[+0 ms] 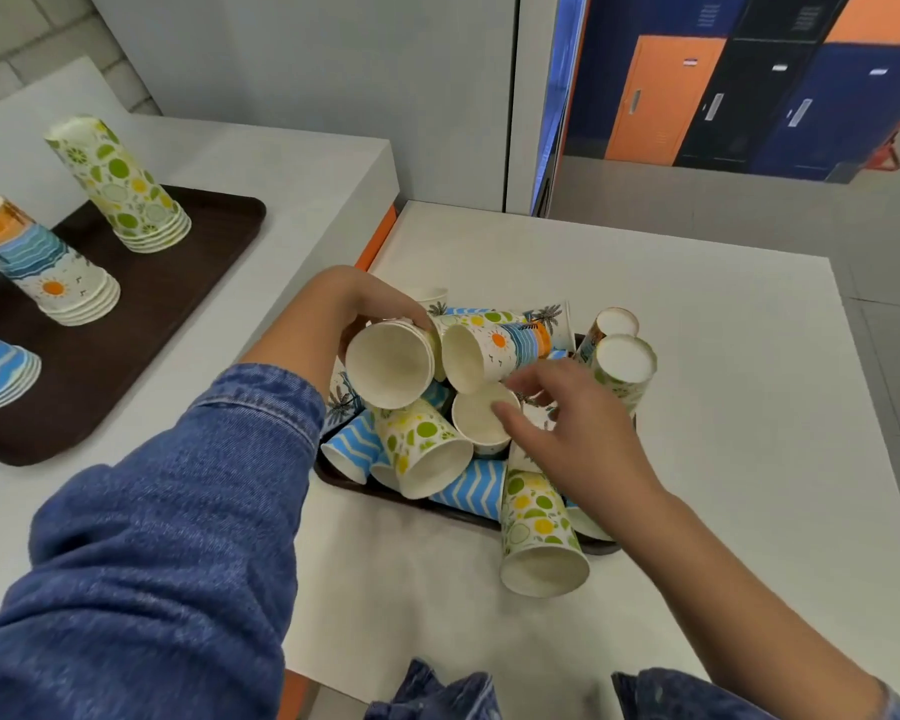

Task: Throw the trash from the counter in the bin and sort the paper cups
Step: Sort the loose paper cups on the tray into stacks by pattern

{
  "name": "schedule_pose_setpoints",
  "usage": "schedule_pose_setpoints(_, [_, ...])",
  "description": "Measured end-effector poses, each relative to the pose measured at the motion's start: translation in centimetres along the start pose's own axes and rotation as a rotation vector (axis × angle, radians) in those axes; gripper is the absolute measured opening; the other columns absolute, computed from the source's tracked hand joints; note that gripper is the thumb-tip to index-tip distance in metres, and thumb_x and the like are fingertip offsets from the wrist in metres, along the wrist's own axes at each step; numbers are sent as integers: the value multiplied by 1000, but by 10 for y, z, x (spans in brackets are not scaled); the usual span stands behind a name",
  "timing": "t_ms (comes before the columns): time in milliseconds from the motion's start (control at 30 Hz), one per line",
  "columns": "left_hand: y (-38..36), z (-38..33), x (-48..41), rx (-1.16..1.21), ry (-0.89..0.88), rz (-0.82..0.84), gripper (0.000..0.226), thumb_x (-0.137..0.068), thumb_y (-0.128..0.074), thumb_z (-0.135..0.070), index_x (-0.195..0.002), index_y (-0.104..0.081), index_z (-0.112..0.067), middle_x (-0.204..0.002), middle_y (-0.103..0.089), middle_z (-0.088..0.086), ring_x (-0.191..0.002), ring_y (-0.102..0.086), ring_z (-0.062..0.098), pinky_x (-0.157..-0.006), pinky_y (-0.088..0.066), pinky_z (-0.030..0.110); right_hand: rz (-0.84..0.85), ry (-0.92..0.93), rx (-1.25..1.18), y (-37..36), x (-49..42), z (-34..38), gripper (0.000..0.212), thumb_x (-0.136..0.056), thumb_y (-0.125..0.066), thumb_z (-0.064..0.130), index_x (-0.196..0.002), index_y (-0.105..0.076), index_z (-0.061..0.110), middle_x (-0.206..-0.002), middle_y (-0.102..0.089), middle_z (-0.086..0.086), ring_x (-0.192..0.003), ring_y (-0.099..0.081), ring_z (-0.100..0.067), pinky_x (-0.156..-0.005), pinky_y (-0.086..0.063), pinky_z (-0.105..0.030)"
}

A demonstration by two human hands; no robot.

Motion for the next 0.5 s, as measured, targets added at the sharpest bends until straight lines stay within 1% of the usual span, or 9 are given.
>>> schedule_pose_setpoints(67, [9,6,3,-11,-10,-40,54,-70,-69,-52,-95,-53,-7,-105,-62,17,-89,-66,33,-69,-58,40,19,38,19,-13,-3,16,25,-84,-65,37,-104,-66,22,-95,-58,7,-85,-53,-8,-72,-41,-22])
schedule_pose_setpoints(100, [13,11,4,-14,-15,-54,53,-71,-66,-53,-95,-53,-8,-104,-62,18,-89,-67,34,-68,-58,41,44,56,44,-22,-4,23,28,-85,-64,38,-107,-66,21,-98,-59,5,-89,-55,-11,-74,-40,-23])
schedule_pose_setpoints(200, [23,26,7,-14,-34,-89,59,-71,-64,-59,-104,-53,-11,-107,-64,17,-92,-67,33,-81,-57,45,189,87,222,-61,-12,40,45,-88,-58,45,-122,-59,15,-110,-57,-5,-105,-53,-22,-85,-39,-30])
schedule_pose_setpoints(267, [28,37,9,7,-45,-110,67,-69,-65,-61,-112,-51,-11,-108,-64,16,-95,-66,32,-88,-54,45,271,66,345,-87,-18,46,55,-88,-55,50,-125,-52,10,-116,-54,-9,-109,-49,-26,-86,-40,-33])
schedule_pose_setpoints(300, [29,42,10,17,-51,-116,67,-69,-65,-62,-112,-50,-12,-107,-64,16,-96,-66,32,-89,-53,46,298,51,396,-99,-20,48,58,-87,-55,52,-125,-50,8,-118,-52,-11,-110,-48,-26,-86,-40,-34])
schedule_pose_setpoints(333, [30,47,11,27,-62,-123,64,-70,-64,-62,-109,-51,-12,-105,-65,16,-94,-67,31,-87,-54,45,318,37,447,-110,-22,48,62,-86,-55,54,-125,-47,7,-120,-50,-12,-110,-47,-27,-86,-40,-34])
schedule_pose_setpoints(367, [32,52,12,41,-74,-134,60,-71,-63,-62,-103,-53,-12,-101,-66,15,-90,-68,30,-81,-57,42,331,25,504,-120,-24,48,66,-85,-56,55,-127,-43,5,-123,-49,-13,-112,-47,-27,-86,-40,-34])
schedule_pose_setpoints(433, [34,61,13,84,-104,-160,52,-72,-63,-61,-92,-55,-14,-91,-68,12,-79,-69,25,-63,-57,32,340,-2,626,-134,-28,46,80,-83,-57,58,-134,-33,1,-127,-47,-15,-115,-46,-28,-89,-40,-34])
schedule_pose_setpoints(500, [38,70,15,132,-146,-190,49,-72,-64,-61,-91,-57,-16,-88,-69,10,-74,-69,23,-56,-54,28,335,-20,745,-144,-32,43,96,-81,-56,63,-142,-21,-2,-131,-45,-16,-118,-46,-28,-92,-40,-34])
Point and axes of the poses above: each hand's wrist, its own x-axis away from the middle knuckle, its own y-axis out of the back of the hand, z = x × y, the point moved 5 cm from there along -x, towards the middle knuckle
